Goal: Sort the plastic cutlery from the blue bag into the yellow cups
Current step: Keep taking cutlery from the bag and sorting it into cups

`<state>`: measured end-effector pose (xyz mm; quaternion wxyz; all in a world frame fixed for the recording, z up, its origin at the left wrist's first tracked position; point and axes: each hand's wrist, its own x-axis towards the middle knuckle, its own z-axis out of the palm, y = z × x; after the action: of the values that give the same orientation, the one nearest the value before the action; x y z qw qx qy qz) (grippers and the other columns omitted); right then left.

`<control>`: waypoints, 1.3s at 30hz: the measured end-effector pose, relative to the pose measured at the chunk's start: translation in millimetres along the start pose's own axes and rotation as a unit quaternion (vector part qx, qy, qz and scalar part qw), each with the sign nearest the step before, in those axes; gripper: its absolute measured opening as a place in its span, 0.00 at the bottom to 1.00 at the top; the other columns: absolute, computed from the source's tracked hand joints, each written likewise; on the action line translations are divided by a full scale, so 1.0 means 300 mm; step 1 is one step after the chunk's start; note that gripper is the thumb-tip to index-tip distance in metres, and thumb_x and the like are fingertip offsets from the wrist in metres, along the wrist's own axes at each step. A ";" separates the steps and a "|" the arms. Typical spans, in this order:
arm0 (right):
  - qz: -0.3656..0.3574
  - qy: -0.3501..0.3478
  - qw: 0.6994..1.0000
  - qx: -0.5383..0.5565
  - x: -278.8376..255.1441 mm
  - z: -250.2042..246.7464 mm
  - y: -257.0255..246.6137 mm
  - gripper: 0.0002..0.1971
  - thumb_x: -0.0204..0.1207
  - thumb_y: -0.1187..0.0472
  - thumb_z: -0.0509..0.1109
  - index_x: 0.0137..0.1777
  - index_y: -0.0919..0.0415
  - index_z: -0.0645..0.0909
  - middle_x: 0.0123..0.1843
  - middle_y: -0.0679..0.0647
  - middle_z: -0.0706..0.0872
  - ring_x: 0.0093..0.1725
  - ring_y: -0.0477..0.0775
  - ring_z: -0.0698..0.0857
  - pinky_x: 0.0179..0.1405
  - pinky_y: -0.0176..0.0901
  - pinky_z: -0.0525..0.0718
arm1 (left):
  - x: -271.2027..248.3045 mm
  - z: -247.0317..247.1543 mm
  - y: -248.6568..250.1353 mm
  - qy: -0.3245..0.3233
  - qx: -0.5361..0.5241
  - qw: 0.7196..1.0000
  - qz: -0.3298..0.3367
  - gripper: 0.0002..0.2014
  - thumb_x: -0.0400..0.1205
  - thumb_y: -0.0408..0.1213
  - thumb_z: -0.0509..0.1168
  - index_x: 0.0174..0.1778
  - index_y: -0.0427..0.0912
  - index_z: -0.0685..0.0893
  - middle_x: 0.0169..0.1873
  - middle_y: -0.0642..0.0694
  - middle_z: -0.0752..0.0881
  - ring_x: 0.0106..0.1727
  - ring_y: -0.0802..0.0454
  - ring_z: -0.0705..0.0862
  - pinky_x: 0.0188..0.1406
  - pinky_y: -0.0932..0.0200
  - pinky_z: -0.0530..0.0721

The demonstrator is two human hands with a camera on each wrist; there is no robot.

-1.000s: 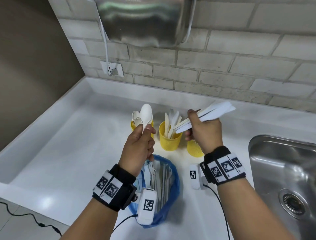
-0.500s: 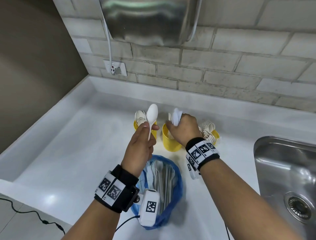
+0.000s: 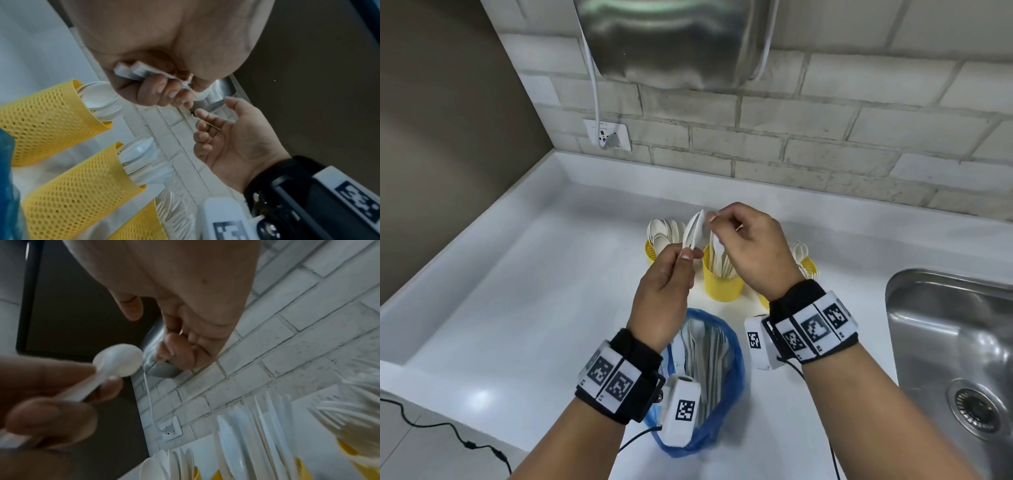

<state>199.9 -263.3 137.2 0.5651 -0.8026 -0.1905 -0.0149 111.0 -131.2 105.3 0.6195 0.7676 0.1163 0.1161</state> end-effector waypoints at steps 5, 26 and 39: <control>0.008 -0.040 0.999 -0.006 -0.019 -0.001 0.002 0.05 0.80 0.55 0.75 0.43 0.54 0.86 0.35 0.48 0.89 0.28 0.42 0.83 0.36 0.40 0.79 | -0.010 0.006 0.009 -0.011 0.032 0.999 0.033 0.16 0.93 0.46 0.54 0.42 0.58 0.82 0.29 0.53 0.77 0.31 0.55 0.73 0.34 0.59 0.72; -0.021 -0.069 0.997 0.006 0.013 0.019 -0.022 0.07 0.85 0.64 0.67 0.57 0.53 0.83 0.38 0.51 0.88 0.26 0.44 0.84 0.34 0.39 0.79 | 0.018 -0.026 0.058 -0.073 -0.089 0.992 -0.046 0.22 0.93 0.43 0.52 0.38 0.55 0.86 0.24 0.48 0.72 0.23 0.54 0.66 0.22 0.61 0.65; -0.057 0.084 0.993 -0.066 0.194 0.071 0.033 0.10 0.82 0.60 0.63 0.55 0.54 0.85 0.35 0.53 0.86 0.36 0.61 0.89 0.44 0.57 0.89 | 0.291 -0.158 -0.174 0.090 0.247 0.965 -0.010 0.29 0.77 0.48 0.76 0.73 0.54 0.74 0.61 0.44 0.73 0.55 0.43 0.83 0.65 0.52 0.82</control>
<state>253.1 -229.9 134.5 0.5229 -0.8221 -0.1862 -0.1269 176.4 -48.7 67.1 0.3986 0.8821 0.2040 0.1465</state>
